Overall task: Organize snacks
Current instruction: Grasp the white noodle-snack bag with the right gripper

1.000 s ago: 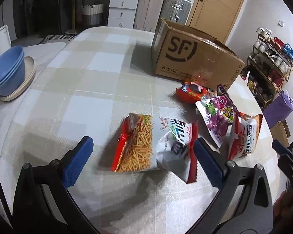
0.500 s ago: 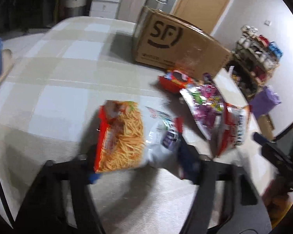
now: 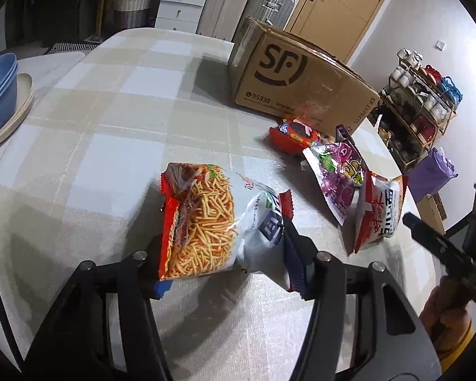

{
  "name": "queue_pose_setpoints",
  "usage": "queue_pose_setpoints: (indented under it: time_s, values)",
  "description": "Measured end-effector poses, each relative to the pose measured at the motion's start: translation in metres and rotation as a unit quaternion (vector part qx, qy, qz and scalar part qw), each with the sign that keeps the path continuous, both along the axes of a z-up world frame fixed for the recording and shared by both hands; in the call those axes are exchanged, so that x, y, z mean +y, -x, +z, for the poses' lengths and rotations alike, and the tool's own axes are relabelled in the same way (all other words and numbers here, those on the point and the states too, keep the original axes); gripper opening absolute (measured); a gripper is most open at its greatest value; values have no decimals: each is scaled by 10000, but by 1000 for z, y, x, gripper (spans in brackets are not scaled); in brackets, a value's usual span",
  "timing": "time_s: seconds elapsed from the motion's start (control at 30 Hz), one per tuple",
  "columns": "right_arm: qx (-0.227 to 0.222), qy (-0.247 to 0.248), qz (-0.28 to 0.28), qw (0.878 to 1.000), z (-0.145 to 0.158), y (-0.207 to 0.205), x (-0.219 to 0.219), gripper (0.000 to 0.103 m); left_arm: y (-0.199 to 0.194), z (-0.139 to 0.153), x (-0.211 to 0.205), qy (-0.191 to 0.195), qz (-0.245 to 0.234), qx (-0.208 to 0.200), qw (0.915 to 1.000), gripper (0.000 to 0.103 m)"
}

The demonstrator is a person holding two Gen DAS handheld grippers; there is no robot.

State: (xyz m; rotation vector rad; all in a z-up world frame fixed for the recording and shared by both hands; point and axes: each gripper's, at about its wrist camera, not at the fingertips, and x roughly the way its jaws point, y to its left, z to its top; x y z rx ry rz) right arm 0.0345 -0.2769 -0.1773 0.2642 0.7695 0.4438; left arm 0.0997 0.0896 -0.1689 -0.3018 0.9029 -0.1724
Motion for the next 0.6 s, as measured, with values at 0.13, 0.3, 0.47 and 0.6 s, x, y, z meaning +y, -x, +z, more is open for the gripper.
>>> queue_pose_setpoints:
  time_s: [0.13,0.3,0.47,0.6]
  values:
    - [147,286,18,9995,-4,-13,11,91,7,4,-1,26,-89,-14,10000,54]
    - [266,695,42,9972,-11,-24,27,91,15,10,-2,20,-120,-84,9999,55]
    - [325,999,138,9944,-20,-31,38,91,19,13,1,27,-116,-80,9999,55]
    - [370,1167,157,9924,-29,-31,43,81,23,17,3,-59,-53,-113,9999,55]
